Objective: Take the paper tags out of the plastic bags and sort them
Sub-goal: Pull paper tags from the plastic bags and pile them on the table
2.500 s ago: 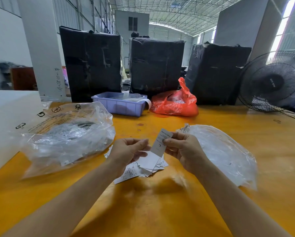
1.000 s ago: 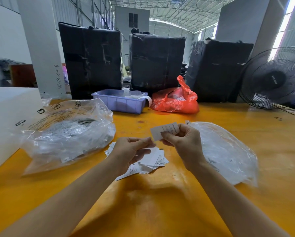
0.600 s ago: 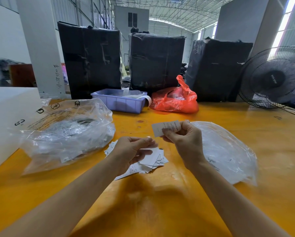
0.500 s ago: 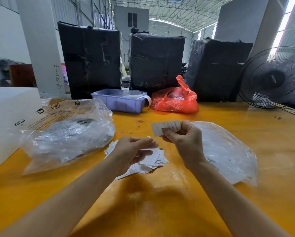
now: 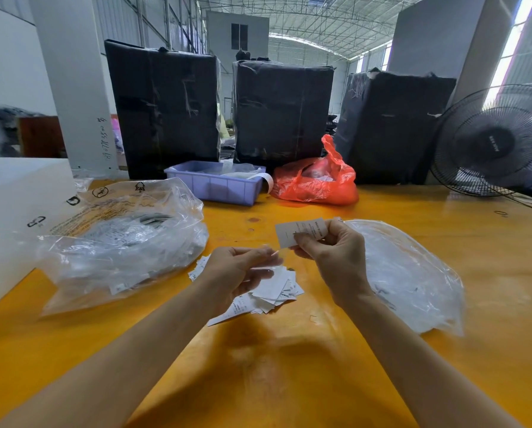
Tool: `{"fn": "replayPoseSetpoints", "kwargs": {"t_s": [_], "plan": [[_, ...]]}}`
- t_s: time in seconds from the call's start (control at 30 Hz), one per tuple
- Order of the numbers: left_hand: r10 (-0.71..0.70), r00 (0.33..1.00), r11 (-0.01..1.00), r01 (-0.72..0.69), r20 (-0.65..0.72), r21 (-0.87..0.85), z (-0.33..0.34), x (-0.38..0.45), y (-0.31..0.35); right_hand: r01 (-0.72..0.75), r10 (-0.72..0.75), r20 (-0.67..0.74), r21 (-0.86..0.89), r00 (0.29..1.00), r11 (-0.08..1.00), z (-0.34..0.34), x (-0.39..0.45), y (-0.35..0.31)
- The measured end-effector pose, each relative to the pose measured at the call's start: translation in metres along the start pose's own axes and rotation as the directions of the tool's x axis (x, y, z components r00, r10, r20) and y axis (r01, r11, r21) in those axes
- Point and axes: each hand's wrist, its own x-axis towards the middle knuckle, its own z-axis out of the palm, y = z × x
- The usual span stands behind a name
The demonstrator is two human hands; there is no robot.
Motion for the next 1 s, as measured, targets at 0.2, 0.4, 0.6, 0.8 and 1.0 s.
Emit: {"fn": "replayPoseSetpoints", "kwargs": {"t_s": [0.2, 0.4, 0.6, 0.8, 1.0], "plan": [[0.074, 0.997, 0.996, -0.072, -0.032, 0.045, -0.0017, 0.0021, -0.0017, -0.021, 0.022, 0.047, -0.032, 0.999, 0.999, 0.0001, -0.0014, 0.0011], [0.150, 0.988, 0.984, -0.145, -0.046, 0.100, -0.0012, 0.0030, -0.0037, -0.032, 0.036, 0.086, -0.050, 0.996, 0.998, 0.0017, -0.0032, 0.0025], [0.118, 0.989, 0.992, -0.114, -0.095, 0.049, 0.0001, 0.0025, -0.0037, -0.110, 0.116, 0.186, -0.038, 0.976, 0.993, 0.0021, -0.0027, 0.0028], [0.129, 0.988, 0.988, -0.122, -0.081, 0.092, -0.0025, 0.0025, -0.0031, -0.164, 0.201, 0.278, -0.151, 0.939, 0.975, -0.0033, 0.0008, 0.0030], [0.112, 0.994, 0.993, -0.111, -0.020, 0.027, 0.0034, 0.0001, -0.0064, -0.181, 0.297, 0.406, -0.300, 0.864, 0.937, -0.0026, 0.0003, 0.0019]]}}
